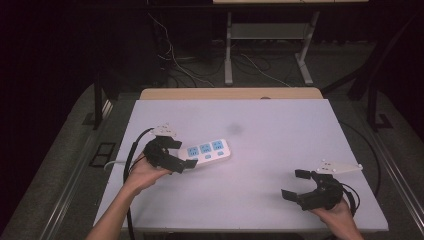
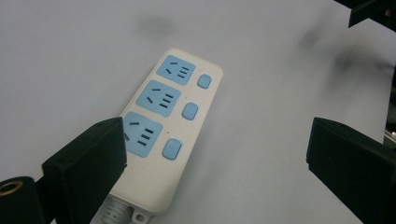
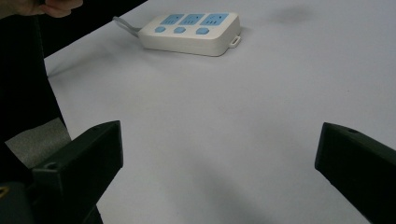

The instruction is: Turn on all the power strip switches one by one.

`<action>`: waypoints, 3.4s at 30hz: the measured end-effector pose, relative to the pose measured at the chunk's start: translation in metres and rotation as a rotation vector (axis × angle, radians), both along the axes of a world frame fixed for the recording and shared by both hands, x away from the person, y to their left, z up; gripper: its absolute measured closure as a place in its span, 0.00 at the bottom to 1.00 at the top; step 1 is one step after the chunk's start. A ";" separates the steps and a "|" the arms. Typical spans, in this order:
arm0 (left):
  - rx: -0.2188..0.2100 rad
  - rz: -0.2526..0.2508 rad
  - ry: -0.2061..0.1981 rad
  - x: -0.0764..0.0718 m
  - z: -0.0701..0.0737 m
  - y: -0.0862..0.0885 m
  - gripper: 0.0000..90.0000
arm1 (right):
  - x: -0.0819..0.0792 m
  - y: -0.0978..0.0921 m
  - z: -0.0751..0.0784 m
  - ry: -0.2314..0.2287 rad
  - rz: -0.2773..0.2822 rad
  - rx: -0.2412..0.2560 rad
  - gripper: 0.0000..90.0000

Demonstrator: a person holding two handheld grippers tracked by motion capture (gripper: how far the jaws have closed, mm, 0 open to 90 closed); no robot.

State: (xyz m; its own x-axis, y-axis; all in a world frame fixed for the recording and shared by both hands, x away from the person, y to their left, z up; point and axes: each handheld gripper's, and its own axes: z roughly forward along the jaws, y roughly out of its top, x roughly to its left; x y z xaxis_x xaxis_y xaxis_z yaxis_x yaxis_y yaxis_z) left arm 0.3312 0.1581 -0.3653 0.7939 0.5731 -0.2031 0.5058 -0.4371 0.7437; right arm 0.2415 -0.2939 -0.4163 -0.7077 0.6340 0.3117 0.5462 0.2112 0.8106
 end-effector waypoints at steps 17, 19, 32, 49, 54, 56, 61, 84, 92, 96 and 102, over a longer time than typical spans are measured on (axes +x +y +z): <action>0.094 -0.024 0.028 0.022 -0.002 -0.008 0.15 | 0.001 0.002 -0.001 -0.005 0.007 -0.006 0.01; 0.100 -0.025 0.031 0.024 -0.004 -0.008 0.17 | 0.001 0.003 -0.001 -0.004 0.007 -0.008 0.01; 0.118 -0.024 0.035 0.033 -0.013 -0.009 0.52 | 0.001 0.003 -0.003 0.000 0.012 -0.012 0.01; 0.169 -0.018 0.062 0.043 -0.026 -0.015 0.99 | 0.002 0.003 -0.004 -0.001 0.018 -0.019 0.01; 0.195 -0.040 0.072 0.043 -0.030 -0.018 0.99 | 0.002 0.003 -0.004 0.000 0.018 -0.022 0.01; 0.198 -0.049 0.077 0.043 -0.031 -0.019 0.99 | 0.002 0.003 -0.004 0.000 0.018 -0.023 0.01; 0.226 -0.075 0.096 0.044 -0.036 -0.023 0.99 | 0.002 0.004 -0.004 -0.002 0.021 -0.026 0.01; 0.204 -0.108 0.088 0.046 -0.043 -0.024 0.99 | 0.002 0.004 -0.005 0.002 0.024 -0.034 0.01; 0.136 -0.101 0.104 0.047 -0.049 -0.017 1.00 | 0.002 0.002 -0.006 0.005 0.020 -0.033 0.01; 0.157 -0.106 0.096 0.046 -0.048 -0.019 1.00 | 0.002 0.000 -0.006 0.005 0.008 -0.026 0.01; 0.165 -0.103 0.093 0.046 -0.048 -0.020 1.00 | 0.001 -0.002 -0.004 -0.004 -0.001 -0.020 0.01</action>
